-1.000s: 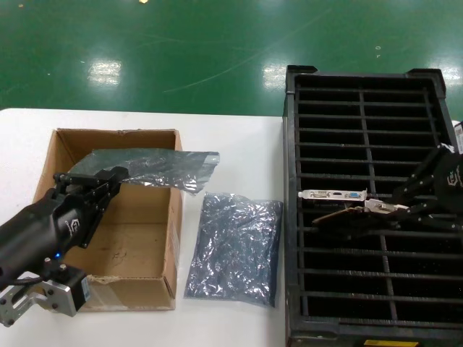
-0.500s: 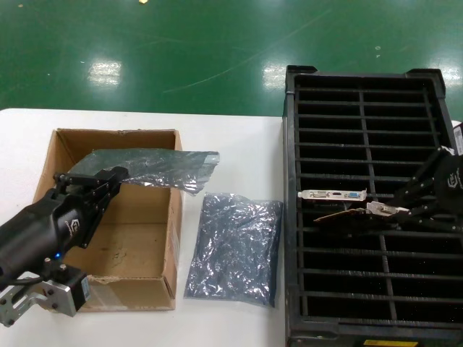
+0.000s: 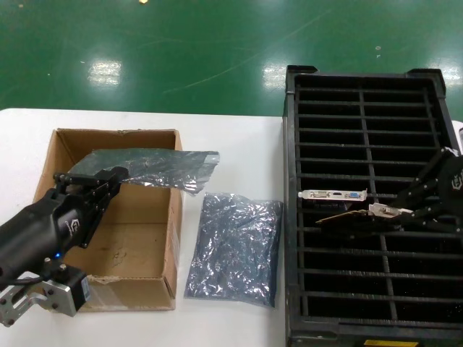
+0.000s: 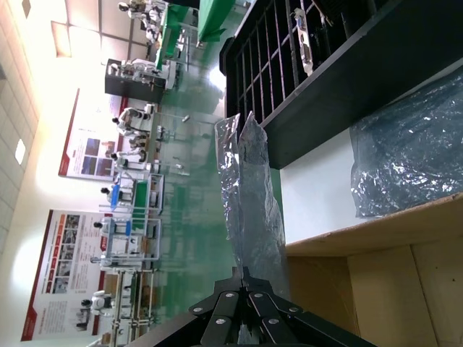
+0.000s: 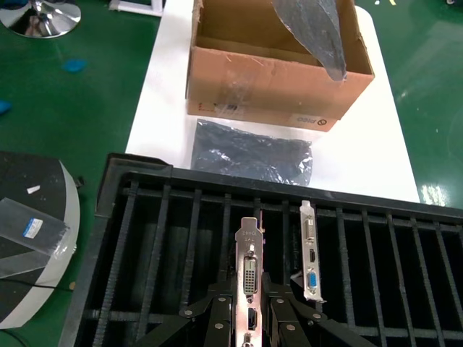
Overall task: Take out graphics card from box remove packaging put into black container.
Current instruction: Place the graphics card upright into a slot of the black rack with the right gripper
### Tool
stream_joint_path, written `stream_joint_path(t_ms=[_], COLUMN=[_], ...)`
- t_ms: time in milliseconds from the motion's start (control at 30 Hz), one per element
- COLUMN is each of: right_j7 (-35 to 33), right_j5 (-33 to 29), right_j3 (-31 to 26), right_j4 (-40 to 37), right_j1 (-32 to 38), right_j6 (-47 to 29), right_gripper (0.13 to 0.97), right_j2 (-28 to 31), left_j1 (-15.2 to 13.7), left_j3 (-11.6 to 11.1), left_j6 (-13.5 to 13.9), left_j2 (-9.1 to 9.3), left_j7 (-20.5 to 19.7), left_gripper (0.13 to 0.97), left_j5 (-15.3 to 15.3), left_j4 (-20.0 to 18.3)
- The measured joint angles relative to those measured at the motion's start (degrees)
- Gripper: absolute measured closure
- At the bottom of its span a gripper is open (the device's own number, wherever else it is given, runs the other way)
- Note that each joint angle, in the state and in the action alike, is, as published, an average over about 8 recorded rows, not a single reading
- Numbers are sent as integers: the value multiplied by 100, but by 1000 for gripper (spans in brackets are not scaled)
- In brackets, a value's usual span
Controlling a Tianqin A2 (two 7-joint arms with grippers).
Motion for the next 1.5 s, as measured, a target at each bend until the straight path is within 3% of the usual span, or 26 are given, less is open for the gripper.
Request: stream_joint_path(t_ms=[1500], right_j7=[-277], right_j5=[-408], right_j3=[-373], right_j4=[-234], right_j1=[172], right_j6=[-20], right_gripper=[908], right_j2=[-332], left_j1=[0], left_j3=[0], left_j6=[0], left_j2=[0], left_j7=[0], left_gripper=[957], left_j5=[0], left_j4=[0])
